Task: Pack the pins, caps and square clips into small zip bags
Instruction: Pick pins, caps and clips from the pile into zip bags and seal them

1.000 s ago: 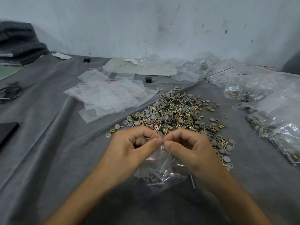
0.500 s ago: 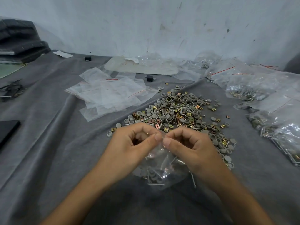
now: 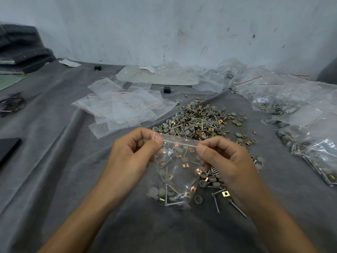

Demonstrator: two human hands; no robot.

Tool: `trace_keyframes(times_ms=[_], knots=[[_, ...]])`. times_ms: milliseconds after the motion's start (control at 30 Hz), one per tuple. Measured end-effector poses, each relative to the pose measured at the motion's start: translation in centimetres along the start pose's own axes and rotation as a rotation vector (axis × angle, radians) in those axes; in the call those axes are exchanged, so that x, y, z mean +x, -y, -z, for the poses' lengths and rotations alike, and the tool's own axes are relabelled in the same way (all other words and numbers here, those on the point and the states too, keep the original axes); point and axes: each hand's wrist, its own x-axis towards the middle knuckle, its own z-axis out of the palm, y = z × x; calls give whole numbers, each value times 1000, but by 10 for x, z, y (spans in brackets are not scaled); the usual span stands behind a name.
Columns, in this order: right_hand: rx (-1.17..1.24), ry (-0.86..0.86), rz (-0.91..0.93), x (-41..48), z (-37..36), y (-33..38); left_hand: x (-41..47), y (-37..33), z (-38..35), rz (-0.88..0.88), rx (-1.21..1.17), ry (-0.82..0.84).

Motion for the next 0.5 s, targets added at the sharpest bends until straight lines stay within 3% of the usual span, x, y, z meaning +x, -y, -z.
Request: trace_keyframes(times_ms=[300, 500], knots=[[-36, 40, 47, -1, -4, -1, -7, -8, -5, 94, -95, 203], [-10, 85, 50, -3, -9, -4, -9, -11, -9, 65, -31, 232]])
